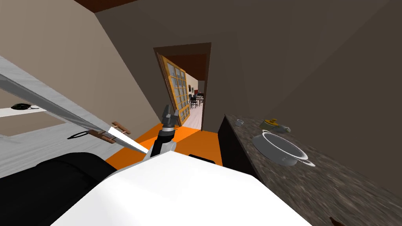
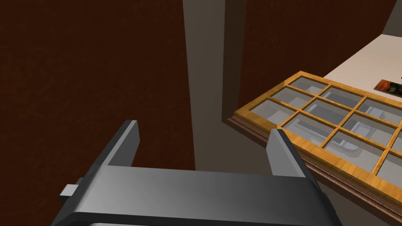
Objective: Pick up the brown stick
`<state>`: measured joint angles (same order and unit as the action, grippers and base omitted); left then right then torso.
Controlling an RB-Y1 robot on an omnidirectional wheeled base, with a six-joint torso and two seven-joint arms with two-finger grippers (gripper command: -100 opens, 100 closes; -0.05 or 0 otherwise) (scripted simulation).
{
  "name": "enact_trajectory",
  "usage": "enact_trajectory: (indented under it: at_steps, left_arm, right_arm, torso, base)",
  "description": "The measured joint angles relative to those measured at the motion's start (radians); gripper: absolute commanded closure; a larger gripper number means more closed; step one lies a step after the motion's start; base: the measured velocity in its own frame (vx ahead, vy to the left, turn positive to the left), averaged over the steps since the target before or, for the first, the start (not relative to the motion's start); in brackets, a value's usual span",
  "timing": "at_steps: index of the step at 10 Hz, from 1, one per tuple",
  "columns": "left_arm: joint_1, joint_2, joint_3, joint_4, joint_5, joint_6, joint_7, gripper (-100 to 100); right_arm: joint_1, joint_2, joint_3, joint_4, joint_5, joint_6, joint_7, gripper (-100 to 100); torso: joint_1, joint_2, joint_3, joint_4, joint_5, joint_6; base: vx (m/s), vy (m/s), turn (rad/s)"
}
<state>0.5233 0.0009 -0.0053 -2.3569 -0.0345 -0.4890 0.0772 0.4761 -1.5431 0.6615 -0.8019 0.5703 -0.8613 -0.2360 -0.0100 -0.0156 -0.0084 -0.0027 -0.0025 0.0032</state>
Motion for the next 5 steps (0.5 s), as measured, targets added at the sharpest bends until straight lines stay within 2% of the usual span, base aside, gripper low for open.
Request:
enact_trajectory:
  at_steps: [1,2,3,5]
  left_arm:
    - [0.0,0.0,0.0,0.0,0.0,0.0,0.0,0]
    - [0.0,0.0,0.0,0.0,0.0,0.0,0.0,0]
    - [0.0,0.0,0.0,0.0,0.0,0.0,0.0,0]
    - [0.0,0.0,0.0,0.0,0.0,0.0,0.0,0]
  right_arm:
    - [0.011,-0.011,-0.008,-0.02,-0.004,0.007,0.027,100]
    - [0.033,-0.029,-0.018,-0.05,-0.013,0.017,0.057,100]
    - [0.042,-0.036,-0.022,-0.062,-0.016,0.021,0.081,100]
    - [0.058,-0.051,-0.031,-0.09,-0.021,0.032,0.129,100]
  torso:
    - [0.0,-0.002,-0.001,-0.001,0.0,0.002]
    - [-0.001,-0.005,-0.003,-0.001,0.0,0.001]
    - [0.0,-0.003,-0.002,-0.001,0.0,-0.001]
    - [0.001,0.003,0.001,0.0,0.0,-0.001]
  base:
    - [0.301,-0.061,-0.42]
    - [0.235,-0.025,-0.256]
    - [0.222,-0.025,-0.438]
    - [0.148,-0.011,-0.249]
